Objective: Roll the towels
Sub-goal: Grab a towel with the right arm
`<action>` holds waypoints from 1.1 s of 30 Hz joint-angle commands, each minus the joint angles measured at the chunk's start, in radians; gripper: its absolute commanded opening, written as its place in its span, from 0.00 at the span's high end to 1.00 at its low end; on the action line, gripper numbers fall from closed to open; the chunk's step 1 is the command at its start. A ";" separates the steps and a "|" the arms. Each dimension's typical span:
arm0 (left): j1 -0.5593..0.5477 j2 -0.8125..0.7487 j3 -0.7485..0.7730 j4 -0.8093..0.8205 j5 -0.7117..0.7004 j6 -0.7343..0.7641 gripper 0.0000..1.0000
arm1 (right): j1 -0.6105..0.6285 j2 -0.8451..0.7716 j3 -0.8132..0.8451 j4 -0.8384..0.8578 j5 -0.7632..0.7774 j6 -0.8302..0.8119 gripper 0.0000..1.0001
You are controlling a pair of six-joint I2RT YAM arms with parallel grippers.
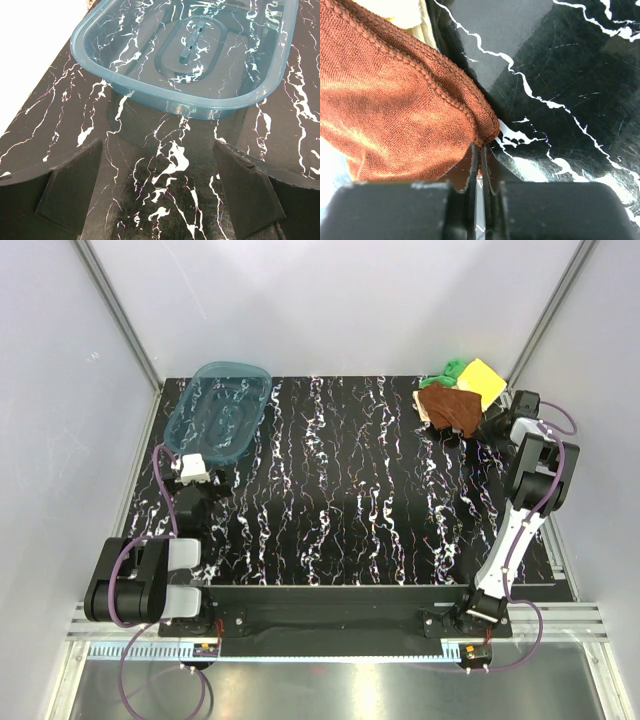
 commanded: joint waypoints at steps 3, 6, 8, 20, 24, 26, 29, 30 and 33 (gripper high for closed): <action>0.005 -0.008 0.025 0.062 0.003 0.003 0.01 | 0.002 -0.035 -0.027 -0.012 0.005 -0.019 1.00; 0.005 -0.007 0.023 0.061 0.003 0.003 0.01 | 0.002 -0.063 -0.024 -0.030 0.007 -0.028 1.00; 0.005 -0.007 0.023 0.061 0.003 0.001 0.01 | 0.004 -0.092 -0.016 -0.044 -0.006 -0.036 1.00; -0.004 -0.129 0.210 -0.393 -0.049 -0.043 0.01 | 0.050 -0.347 -0.021 -0.202 -0.044 -0.077 0.97; -0.059 -0.284 0.224 -0.485 -0.060 -0.055 0.01 | 0.059 -0.436 -0.033 -0.231 -0.050 -0.090 1.00; -0.076 -0.402 0.244 -0.580 -0.044 -0.122 0.01 | 0.064 -0.483 -0.024 -0.245 -0.058 -0.093 1.00; -0.078 -0.516 0.298 -0.698 0.021 -0.303 0.01 | 0.091 -0.548 0.005 -0.277 -0.079 -0.084 1.00; -0.076 -0.529 0.304 -0.708 0.064 -0.371 0.01 | 0.125 -0.561 0.014 -0.293 -0.091 -0.080 1.00; -0.069 -0.539 0.295 -0.867 0.076 -0.866 0.01 | 0.218 -0.624 0.077 -0.342 -0.108 -0.080 1.00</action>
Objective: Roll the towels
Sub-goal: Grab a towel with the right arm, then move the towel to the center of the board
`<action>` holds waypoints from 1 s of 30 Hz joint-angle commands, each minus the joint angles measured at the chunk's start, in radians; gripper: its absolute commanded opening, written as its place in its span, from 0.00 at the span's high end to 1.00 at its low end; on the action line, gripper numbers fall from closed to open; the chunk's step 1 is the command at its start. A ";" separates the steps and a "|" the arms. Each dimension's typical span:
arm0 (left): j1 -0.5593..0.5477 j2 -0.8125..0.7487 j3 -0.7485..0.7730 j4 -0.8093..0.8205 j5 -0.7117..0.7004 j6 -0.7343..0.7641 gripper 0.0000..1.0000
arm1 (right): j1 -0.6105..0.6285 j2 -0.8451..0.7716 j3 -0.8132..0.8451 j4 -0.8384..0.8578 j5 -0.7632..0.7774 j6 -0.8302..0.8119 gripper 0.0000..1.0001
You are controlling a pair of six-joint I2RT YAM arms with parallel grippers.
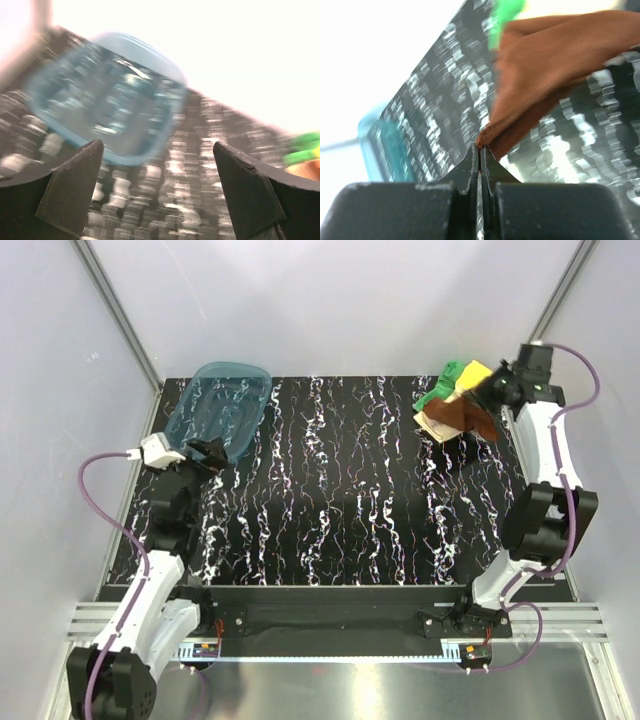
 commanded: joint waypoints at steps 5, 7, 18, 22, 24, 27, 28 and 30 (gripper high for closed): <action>-0.057 0.087 0.086 -0.089 0.441 -0.364 0.01 | 0.259 -0.116 0.366 -0.202 -0.083 -0.040 1.00; -0.163 0.006 0.109 -0.111 0.421 -0.322 0.01 | 0.327 -0.108 0.461 -0.272 -0.081 -0.043 1.00; -0.707 0.073 0.216 -0.205 0.117 -0.143 0.01 | 0.494 -0.192 0.594 -0.297 -0.080 0.017 1.00; -0.936 0.200 0.282 -0.219 -0.082 -0.115 0.01 | 0.508 -0.206 0.607 -0.349 -0.051 -0.014 1.00; -1.004 0.291 0.317 -0.222 -0.192 -0.109 0.01 | 0.510 -0.202 0.649 -0.405 0.012 -0.055 1.00; -1.137 0.432 0.372 -0.249 -0.379 -0.107 0.01 | 0.510 -0.177 0.747 -0.505 0.194 -0.125 1.00; -1.174 0.470 0.403 -0.272 -0.409 -0.115 0.01 | 0.510 -0.174 0.761 -0.528 0.240 -0.142 1.00; -1.215 0.617 0.516 -0.373 -0.501 -0.139 0.01 | 0.510 -0.183 0.749 -0.555 0.322 -0.172 1.00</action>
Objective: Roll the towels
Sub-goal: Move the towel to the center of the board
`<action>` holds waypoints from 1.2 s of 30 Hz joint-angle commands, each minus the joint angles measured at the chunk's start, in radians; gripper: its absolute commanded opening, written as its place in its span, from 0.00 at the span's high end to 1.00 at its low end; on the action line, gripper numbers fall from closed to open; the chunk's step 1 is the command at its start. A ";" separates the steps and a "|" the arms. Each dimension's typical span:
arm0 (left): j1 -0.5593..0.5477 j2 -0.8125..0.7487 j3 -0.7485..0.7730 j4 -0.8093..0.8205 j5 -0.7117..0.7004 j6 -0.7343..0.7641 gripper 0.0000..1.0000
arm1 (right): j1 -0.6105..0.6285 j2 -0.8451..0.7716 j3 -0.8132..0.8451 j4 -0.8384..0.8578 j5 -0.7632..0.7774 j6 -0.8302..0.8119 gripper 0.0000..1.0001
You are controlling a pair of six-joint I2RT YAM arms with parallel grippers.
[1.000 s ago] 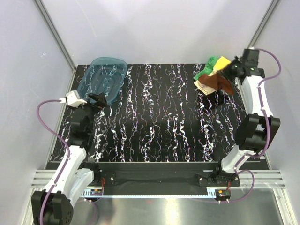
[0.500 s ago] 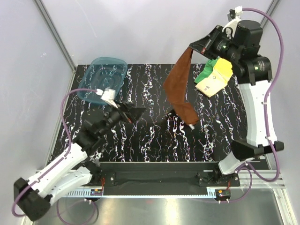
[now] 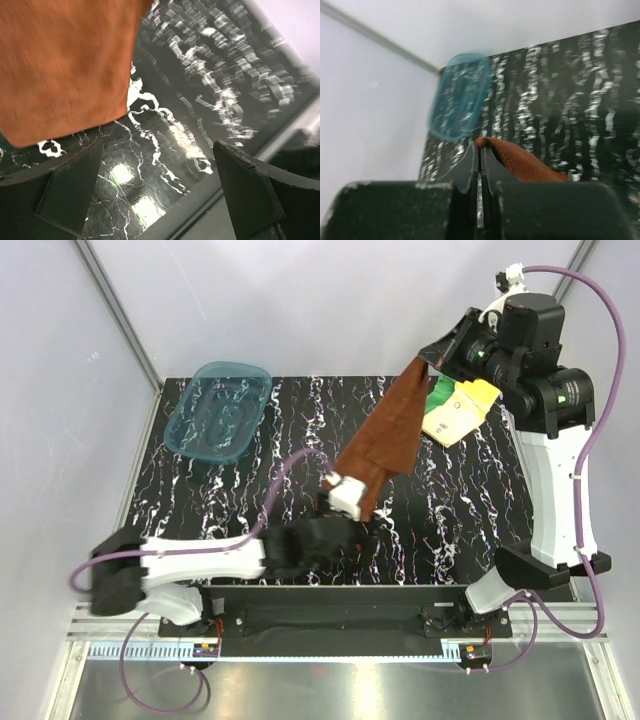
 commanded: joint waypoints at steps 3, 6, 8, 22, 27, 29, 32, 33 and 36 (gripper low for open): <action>-0.100 0.327 0.283 -0.195 -0.386 -0.024 0.01 | 0.002 -0.060 -0.087 -0.027 0.189 -0.092 1.00; -0.108 0.437 0.389 -0.290 -0.417 -0.095 0.01 | 0.002 -0.076 -0.187 -0.003 0.250 -0.115 1.00; -0.104 0.489 0.388 -0.240 -0.389 -0.058 0.01 | -0.001 -0.074 -0.232 0.003 0.315 -0.125 1.00; -0.015 0.617 0.390 -0.204 -0.229 -0.093 0.01 | -0.105 -0.025 -0.405 0.112 0.244 -0.131 1.00; -0.005 0.643 0.391 -0.236 -0.204 -0.123 0.05 | -0.136 -0.022 -0.422 0.121 0.228 -0.143 1.00; 0.001 0.658 0.390 -0.246 -0.200 -0.147 0.09 | -0.148 -0.025 -0.442 0.133 0.223 -0.143 1.00; 0.018 0.670 0.387 -0.253 -0.189 -0.170 0.15 | -0.159 -0.034 -0.473 0.148 0.200 -0.141 1.00; 0.030 0.672 0.385 -0.255 -0.186 -0.170 0.16 | -0.160 -0.037 -0.479 0.151 0.195 -0.141 1.00; 0.057 0.670 0.380 -0.257 -0.169 -0.184 0.21 | -0.163 -0.041 -0.497 0.155 0.186 -0.141 1.00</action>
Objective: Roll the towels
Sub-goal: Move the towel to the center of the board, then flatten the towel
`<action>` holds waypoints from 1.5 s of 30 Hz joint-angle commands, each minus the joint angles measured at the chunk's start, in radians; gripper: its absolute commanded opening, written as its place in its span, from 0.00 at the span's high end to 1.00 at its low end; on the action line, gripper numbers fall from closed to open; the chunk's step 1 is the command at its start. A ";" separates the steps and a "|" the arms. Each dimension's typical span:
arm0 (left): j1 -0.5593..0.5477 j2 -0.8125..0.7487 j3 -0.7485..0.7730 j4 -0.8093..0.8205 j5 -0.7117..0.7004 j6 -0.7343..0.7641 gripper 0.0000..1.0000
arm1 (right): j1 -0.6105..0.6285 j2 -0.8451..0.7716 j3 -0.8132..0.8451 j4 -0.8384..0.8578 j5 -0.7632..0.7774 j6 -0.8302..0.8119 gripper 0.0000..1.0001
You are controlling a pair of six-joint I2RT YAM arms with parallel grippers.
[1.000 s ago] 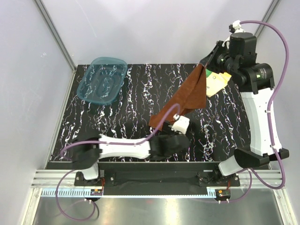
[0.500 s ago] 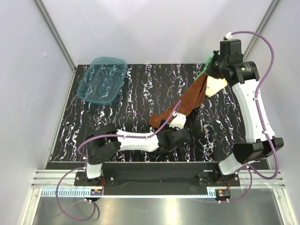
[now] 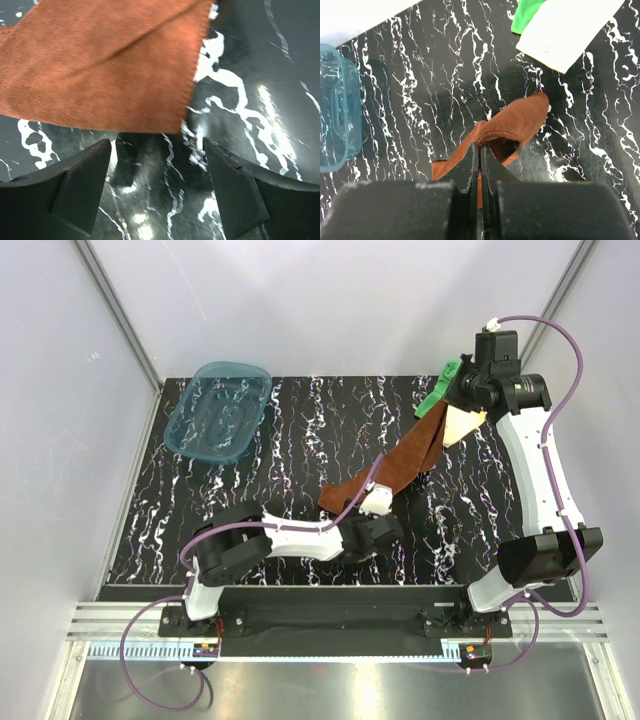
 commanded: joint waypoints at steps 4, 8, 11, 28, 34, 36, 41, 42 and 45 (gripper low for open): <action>0.050 -0.002 -0.009 0.032 0.032 -0.031 0.24 | -0.009 -0.034 -0.020 0.058 -0.026 -0.016 1.00; 0.050 0.004 -0.006 0.053 0.040 -0.024 0.31 | -0.010 -0.038 -0.031 0.061 -0.027 -0.015 1.00; 0.050 0.013 -0.005 0.061 0.040 -0.027 0.45 | -0.009 -0.041 -0.042 0.064 -0.027 -0.016 1.00; 0.054 -0.422 -0.157 -0.091 0.011 0.071 1.00 | -0.012 -0.076 0.038 -0.017 -0.011 -0.035 1.00; 0.054 -0.643 -0.220 -0.304 -0.029 0.101 1.00 | -0.013 -0.116 0.090 -0.076 0.009 -0.033 1.00; 0.053 -0.723 -0.232 -0.364 -0.043 0.097 1.00 | -0.013 -0.133 0.072 -0.076 0.003 -0.026 1.00; 0.071 -0.810 -0.162 -0.468 -0.101 0.166 1.00 | -0.015 -0.168 0.032 -0.050 -0.021 -0.018 1.00; 0.079 -0.812 -0.123 -0.484 -0.106 0.198 1.00 | -0.015 -0.169 0.035 -0.051 -0.018 -0.019 1.00; 0.132 -0.821 -0.074 -0.507 -0.097 0.280 1.00 | -0.019 -0.153 0.053 -0.050 -0.015 -0.026 1.00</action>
